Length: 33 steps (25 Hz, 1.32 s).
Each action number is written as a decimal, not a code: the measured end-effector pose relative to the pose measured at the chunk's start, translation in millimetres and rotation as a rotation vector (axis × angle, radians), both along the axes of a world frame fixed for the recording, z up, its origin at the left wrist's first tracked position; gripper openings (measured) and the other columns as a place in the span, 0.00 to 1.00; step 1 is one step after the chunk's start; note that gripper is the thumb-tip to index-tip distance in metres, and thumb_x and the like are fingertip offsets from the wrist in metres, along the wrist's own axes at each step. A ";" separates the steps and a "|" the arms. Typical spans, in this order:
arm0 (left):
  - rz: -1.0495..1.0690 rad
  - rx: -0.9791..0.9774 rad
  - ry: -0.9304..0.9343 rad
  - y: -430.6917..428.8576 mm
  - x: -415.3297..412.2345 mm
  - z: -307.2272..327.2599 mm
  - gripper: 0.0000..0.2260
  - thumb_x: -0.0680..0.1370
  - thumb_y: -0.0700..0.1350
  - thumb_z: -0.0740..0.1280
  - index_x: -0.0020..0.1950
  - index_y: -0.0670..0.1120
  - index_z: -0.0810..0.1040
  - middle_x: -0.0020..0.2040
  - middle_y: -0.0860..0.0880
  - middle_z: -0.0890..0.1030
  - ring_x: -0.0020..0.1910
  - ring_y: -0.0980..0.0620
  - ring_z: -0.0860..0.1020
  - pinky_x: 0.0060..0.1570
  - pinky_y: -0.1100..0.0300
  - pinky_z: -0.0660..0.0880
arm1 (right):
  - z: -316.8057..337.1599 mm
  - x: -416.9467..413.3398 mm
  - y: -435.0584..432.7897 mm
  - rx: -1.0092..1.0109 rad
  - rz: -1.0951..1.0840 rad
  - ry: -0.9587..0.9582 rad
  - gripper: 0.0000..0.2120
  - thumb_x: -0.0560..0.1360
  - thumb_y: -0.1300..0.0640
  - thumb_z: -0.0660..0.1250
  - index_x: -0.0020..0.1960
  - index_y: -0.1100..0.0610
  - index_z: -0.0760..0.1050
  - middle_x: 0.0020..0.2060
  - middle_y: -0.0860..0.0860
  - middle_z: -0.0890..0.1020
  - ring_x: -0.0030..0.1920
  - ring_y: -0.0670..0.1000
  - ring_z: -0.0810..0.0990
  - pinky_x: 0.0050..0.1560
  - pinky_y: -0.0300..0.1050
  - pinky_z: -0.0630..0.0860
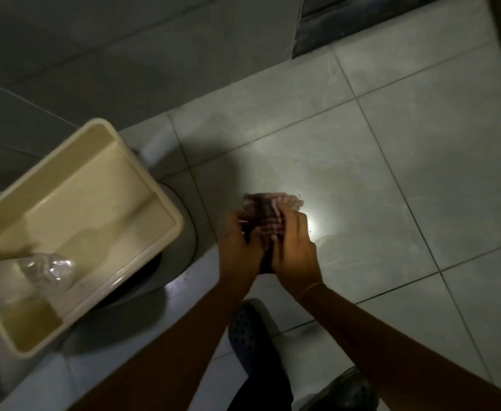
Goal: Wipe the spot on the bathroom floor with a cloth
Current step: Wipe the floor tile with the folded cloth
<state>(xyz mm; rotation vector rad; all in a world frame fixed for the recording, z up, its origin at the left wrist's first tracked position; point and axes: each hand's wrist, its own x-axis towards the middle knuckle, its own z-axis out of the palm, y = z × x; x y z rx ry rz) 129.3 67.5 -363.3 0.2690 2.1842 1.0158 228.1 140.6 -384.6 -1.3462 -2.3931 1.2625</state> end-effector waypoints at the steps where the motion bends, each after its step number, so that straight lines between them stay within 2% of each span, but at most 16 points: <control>1: -0.047 -0.027 -0.075 6.5 17.2 -32.1 0.11 0.83 0.40 0.65 0.64 0.50 0.73 0.52 0.52 0.85 0.47 0.58 0.85 0.41 0.66 0.82 | -33.0 20.9 2.8 -0.028 -0.026 -0.041 0.26 0.85 0.59 0.66 0.81 0.58 0.63 0.72 0.59 0.73 0.48 0.55 0.84 0.49 0.54 0.88; 3: -0.134 -0.131 -0.083 13.2 43.1 -90.6 0.15 0.81 0.36 0.64 0.67 0.47 0.73 0.56 0.44 0.86 0.54 0.46 0.86 0.54 0.51 0.84 | -88.6 49.4 2.9 -0.139 -0.075 -0.080 0.25 0.86 0.54 0.62 0.82 0.54 0.63 0.75 0.56 0.71 0.59 0.58 0.85 0.56 0.51 0.87; 5: -0.244 -0.174 -0.051 12.7 62.6 -145.4 0.17 0.80 0.36 0.64 0.68 0.47 0.72 0.58 0.42 0.84 0.58 0.42 0.84 0.58 0.50 0.82 | -142.9 69.1 -4.5 -0.157 -0.110 -0.122 0.32 0.82 0.45 0.60 0.82 0.55 0.63 0.76 0.58 0.70 0.63 0.62 0.83 0.60 0.56 0.86; 7: -0.335 -0.207 0.038 -0.2 73.0 -195.6 0.21 0.81 0.42 0.64 0.74 0.48 0.69 0.67 0.42 0.79 0.67 0.41 0.79 0.65 0.50 0.78 | -191.5 80.2 -15.7 0.070 -0.114 -0.303 0.36 0.78 0.43 0.63 0.82 0.58 0.64 0.76 0.65 0.70 0.69 0.69 0.77 0.66 0.65 0.81; 8: -0.392 -0.263 0.158 -11.9 74.1 -218.2 0.25 0.82 0.46 0.63 0.79 0.48 0.65 0.75 0.42 0.73 0.75 0.41 0.72 0.74 0.47 0.71 | -211.6 83.6 -22.4 0.190 -0.095 -0.400 0.38 0.77 0.43 0.66 0.82 0.58 0.64 0.78 0.67 0.68 0.74 0.70 0.73 0.71 0.68 0.76; 9: -0.449 -0.333 0.267 -25.6 71.4 -237.3 0.29 0.83 0.52 0.61 0.83 0.48 0.58 0.83 0.43 0.64 0.82 0.41 0.62 0.80 0.43 0.60 | -225.5 84.5 -29.4 0.266 -0.055 -0.446 0.39 0.78 0.43 0.67 0.83 0.58 0.62 0.81 0.67 0.65 0.79 0.70 0.67 0.75 0.69 0.69; 10: -0.483 -0.388 0.341 -39.0 66.9 -254.3 0.33 0.84 0.58 0.57 0.86 0.48 0.50 0.86 0.45 0.54 0.86 0.43 0.52 0.82 0.41 0.49 | -237.1 85.1 -35.2 0.314 0.024 -0.432 0.39 0.79 0.42 0.66 0.84 0.58 0.61 0.83 0.66 0.62 0.82 0.68 0.62 0.79 0.68 0.62; 11: -0.503 -0.419 0.373 -50.0 61.2 -267.4 0.36 0.84 0.63 0.52 0.86 0.49 0.44 0.87 0.47 0.46 0.86 0.45 0.44 0.81 0.40 0.42 | -247.3 84.1 -37.4 0.353 0.122 -0.387 0.38 0.81 0.41 0.64 0.85 0.58 0.60 0.85 0.64 0.59 0.84 0.67 0.58 0.81 0.68 0.57; 12: -0.526 -0.437 0.387 -58.3 56.5 -278.2 0.37 0.83 0.67 0.47 0.86 0.50 0.40 0.87 0.49 0.40 0.86 0.47 0.39 0.81 0.40 0.39 | -256.7 82.3 -34.9 0.372 0.220 -0.352 0.38 0.83 0.39 0.61 0.86 0.58 0.58 0.86 0.63 0.58 0.85 0.65 0.57 0.82 0.69 0.54; 14: -0.569 -0.451 0.421 -67.3 55.1 -294.8 0.39 0.82 0.71 0.42 0.85 0.51 0.36 0.86 0.50 0.34 0.85 0.48 0.34 0.80 0.38 0.36 | -275.8 69.2 -9.9 0.407 0.322 -0.319 0.39 0.84 0.36 0.58 0.86 0.57 0.56 0.86 0.61 0.58 0.86 0.62 0.56 0.83 0.71 0.54; 18: -0.521 -0.426 0.434 -69.9 56.1 -301.9 0.40 0.81 0.73 0.43 0.86 0.52 0.38 0.87 0.52 0.36 0.85 0.51 0.33 0.78 0.40 0.33 | -287.6 14.4 65.7 0.439 0.315 -0.325 0.40 0.84 0.35 0.54 0.88 0.55 0.49 0.88 0.56 0.52 0.88 0.59 0.51 0.84 0.71 0.52; 20: -0.518 -0.386 0.417 -70.9 53.7 -299.3 0.41 0.80 0.74 0.43 0.86 0.52 0.38 0.87 0.53 0.36 0.84 0.52 0.33 0.79 0.40 0.33 | -288.0 14.9 75.4 0.472 0.348 -0.340 0.40 0.84 0.36 0.54 0.88 0.55 0.48 0.88 0.56 0.52 0.88 0.59 0.51 0.84 0.70 0.51; 23: -0.494 -0.303 0.368 -73.0 49.8 -295.0 0.41 0.79 0.74 0.44 0.86 0.54 0.38 0.86 0.56 0.34 0.84 0.54 0.33 0.80 0.38 0.35 | -283.1 67.8 30.6 0.476 0.389 -0.367 0.38 0.84 0.38 0.55 0.88 0.56 0.52 0.88 0.57 0.55 0.87 0.61 0.54 0.84 0.69 0.53; 27: -0.462 -0.252 0.347 -75.7 48.9 -295.2 0.43 0.80 0.74 0.50 0.86 0.53 0.37 0.86 0.57 0.35 0.84 0.54 0.34 0.79 0.38 0.36 | -274.7 137.0 -50.2 0.430 0.488 -0.376 0.38 0.83 0.40 0.56 0.87 0.56 0.55 0.88 0.56 0.55 0.87 0.61 0.54 0.82 0.73 0.56; 30: -0.434 -0.205 0.340 -77.3 48.7 -296.0 0.43 0.80 0.72 0.55 0.86 0.54 0.39 0.86 0.58 0.36 0.85 0.54 0.35 0.79 0.39 0.35 | -277.9 85.8 -36.6 0.437 0.495 -0.327 0.36 0.84 0.38 0.53 0.86 0.57 0.58 0.87 0.57 0.59 0.86 0.61 0.58 0.82 0.71 0.57; 33: -0.422 -0.173 0.338 -77.3 48.1 -295.4 0.42 0.81 0.71 0.56 0.86 0.55 0.41 0.87 0.57 0.39 0.85 0.54 0.36 0.80 0.39 0.36 | -283.8 33.0 -7.8 0.451 0.485 -0.295 0.35 0.85 0.39 0.56 0.86 0.56 0.58 0.87 0.57 0.59 0.86 0.61 0.59 0.83 0.70 0.55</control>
